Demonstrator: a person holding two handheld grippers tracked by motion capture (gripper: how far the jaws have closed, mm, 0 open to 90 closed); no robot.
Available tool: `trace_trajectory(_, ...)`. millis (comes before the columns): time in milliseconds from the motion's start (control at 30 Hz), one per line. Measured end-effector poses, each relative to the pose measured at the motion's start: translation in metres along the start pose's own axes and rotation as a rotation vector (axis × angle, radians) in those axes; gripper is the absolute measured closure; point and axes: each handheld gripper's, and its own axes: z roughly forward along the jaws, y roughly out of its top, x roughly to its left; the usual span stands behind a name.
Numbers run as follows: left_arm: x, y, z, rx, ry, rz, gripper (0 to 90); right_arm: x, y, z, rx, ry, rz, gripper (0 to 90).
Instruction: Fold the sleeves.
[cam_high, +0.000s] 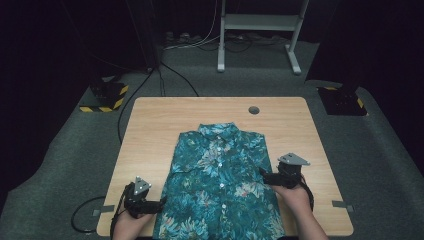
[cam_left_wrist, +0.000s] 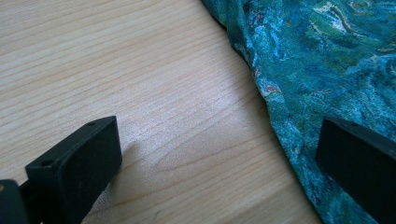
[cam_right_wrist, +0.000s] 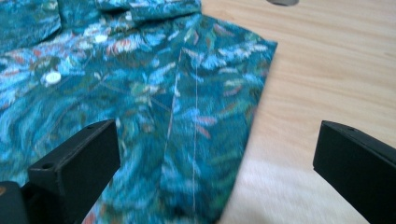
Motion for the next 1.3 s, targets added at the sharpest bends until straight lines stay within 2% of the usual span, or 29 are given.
trace_trajectory(267,0.0,0.0,0.0,0.0,0.0,-0.001,0.9,-0.006,-0.022,-0.018,0.024,-0.02,-0.016,0.2)
trace_trajectory(633,0.0,0.0,0.0,0.0,0.0,0.0,0.8,-0.009,-0.043,-0.037,0.048,-0.035,-0.03,0.2)
trace_trajectory(867,0.0,0.0,0.0,0.0,0.0,0.0,0.9,-0.01,-0.06,-0.045,0.093,-0.055,-0.05,0.2)
trace_trajectory(1000,0.0,0.0,0.0,-0.001,-0.001,0.0,0.9,-0.008,-0.063,-0.047,0.093,-0.061,-0.056,0.3)
trace_trajectory(1300,0.0,0.0,0.0,-0.001,-0.003,0.003,0.9,-0.008,-0.063,-0.045,0.133,-0.054,-0.054,0.4)
